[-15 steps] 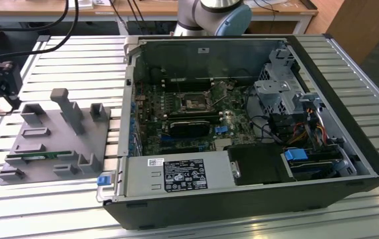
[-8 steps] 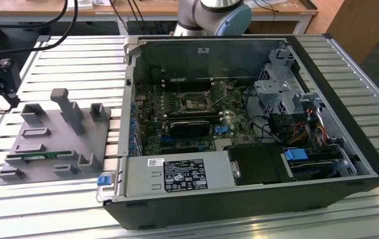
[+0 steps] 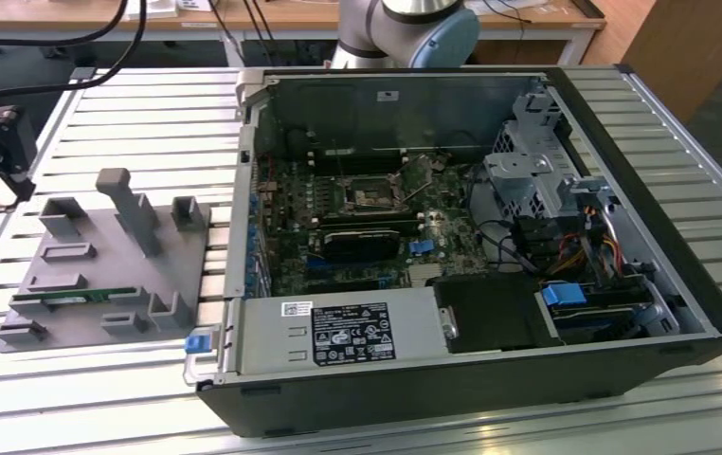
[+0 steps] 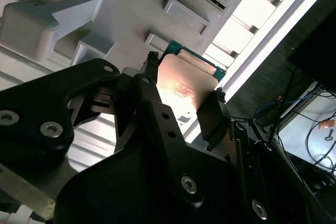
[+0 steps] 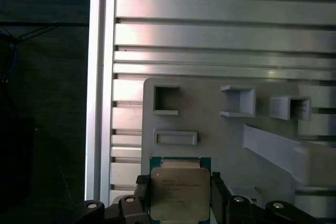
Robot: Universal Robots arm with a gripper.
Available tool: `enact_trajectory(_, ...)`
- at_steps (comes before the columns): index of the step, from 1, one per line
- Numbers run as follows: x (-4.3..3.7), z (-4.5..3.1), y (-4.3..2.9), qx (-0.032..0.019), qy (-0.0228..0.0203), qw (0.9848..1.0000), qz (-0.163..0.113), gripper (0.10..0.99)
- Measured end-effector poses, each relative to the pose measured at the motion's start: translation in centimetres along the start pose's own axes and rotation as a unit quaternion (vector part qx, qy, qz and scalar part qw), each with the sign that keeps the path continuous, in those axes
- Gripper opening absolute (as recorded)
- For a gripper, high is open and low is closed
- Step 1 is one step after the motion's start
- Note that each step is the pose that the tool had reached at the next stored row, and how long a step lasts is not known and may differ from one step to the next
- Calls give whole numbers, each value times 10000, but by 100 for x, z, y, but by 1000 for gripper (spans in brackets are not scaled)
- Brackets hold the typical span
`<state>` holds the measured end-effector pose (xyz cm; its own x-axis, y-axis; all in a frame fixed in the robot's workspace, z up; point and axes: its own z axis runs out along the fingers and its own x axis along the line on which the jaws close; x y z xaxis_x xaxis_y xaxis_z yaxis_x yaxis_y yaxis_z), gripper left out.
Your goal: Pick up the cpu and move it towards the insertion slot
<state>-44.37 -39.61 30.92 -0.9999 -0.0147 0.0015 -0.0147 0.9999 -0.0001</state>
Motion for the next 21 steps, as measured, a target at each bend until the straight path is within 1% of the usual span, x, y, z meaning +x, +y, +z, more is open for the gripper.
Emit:
enact_trajectory(14, 0, -127, 6, 6, 0, 10000, 0, 545)
enact_trajectory(21, 0, -202, 10, 7, 0, 10000, 0, 545)
